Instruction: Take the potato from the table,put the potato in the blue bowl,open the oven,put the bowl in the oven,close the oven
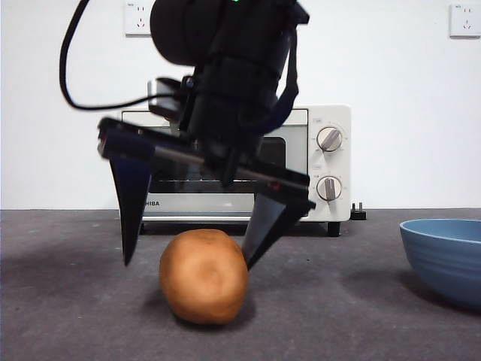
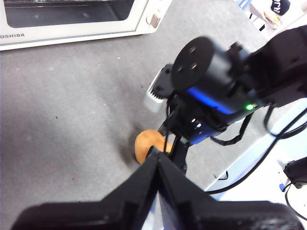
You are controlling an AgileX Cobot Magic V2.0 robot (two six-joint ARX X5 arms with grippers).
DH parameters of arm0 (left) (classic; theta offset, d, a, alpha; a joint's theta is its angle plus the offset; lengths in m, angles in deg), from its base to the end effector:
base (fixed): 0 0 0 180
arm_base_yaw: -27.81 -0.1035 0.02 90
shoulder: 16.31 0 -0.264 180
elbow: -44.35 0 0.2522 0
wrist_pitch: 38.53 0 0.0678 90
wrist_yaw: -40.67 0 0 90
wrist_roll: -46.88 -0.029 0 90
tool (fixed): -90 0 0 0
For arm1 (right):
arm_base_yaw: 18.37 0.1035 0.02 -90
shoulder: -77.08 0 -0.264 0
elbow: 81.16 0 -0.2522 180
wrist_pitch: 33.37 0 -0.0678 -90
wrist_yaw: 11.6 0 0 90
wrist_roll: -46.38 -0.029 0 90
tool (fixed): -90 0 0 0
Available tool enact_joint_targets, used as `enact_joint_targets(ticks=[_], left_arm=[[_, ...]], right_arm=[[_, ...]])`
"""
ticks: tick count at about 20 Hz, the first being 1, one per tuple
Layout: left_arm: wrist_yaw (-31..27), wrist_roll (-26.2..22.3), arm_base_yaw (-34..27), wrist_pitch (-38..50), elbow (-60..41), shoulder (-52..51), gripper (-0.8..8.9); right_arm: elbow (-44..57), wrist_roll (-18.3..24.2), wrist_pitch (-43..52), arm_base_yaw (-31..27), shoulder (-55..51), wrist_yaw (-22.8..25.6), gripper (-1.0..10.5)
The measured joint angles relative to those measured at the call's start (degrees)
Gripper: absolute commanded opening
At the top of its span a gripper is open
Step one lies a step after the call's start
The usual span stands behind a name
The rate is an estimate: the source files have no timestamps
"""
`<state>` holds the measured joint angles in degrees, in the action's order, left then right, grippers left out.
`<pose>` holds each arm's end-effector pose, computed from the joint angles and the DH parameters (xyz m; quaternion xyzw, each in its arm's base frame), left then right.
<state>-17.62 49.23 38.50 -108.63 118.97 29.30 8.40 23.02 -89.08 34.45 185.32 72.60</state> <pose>0.1206 -0.0383 0.3537 -0.0819 0.3519 -0.3315 0.8715 0.2214 0.2967 0.1845 -0.0923 0.6168 0.2730 0.7325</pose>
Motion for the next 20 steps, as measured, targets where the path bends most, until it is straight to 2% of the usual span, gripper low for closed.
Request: enact_joint_targets(ticks=[1,4,5,10,14,20], left_arm=[[0.0,-0.1,0.0,0.0,0.0,0.1,-0.05],[0.0,-0.3,0.0,0.0,0.0,0.4,-0.05],[0.0,-0.3,0.0,0.0,0.0,0.4,-0.05],[0.0,-0.5,0.0,0.0,0.0,0.4,-0.05],[0.0,-1.6,0.0,0.0,0.0,0.5,-0.05],[0.0,-1.9,0.0,0.0,0.0,0.5,-0.05]], right_arm=[[0.0,-0.2,-0.1,0.1,0.6,0.0,5.1],[0.0,-0.9,-0.3,0.1,1.4,0.1,0.5],[0.0,-1.2,-0.2,0.1,1.4,0.1,-0.1],[-0.4,-1.6,-1.9,0.2,1.4,1.8,-0.1],[-6.6,-0.5,-15.2,0.0,1.2,3.8,0.0],[-23.7,5.2,-32.2,0.0,-1.9,13.2,0.0]])
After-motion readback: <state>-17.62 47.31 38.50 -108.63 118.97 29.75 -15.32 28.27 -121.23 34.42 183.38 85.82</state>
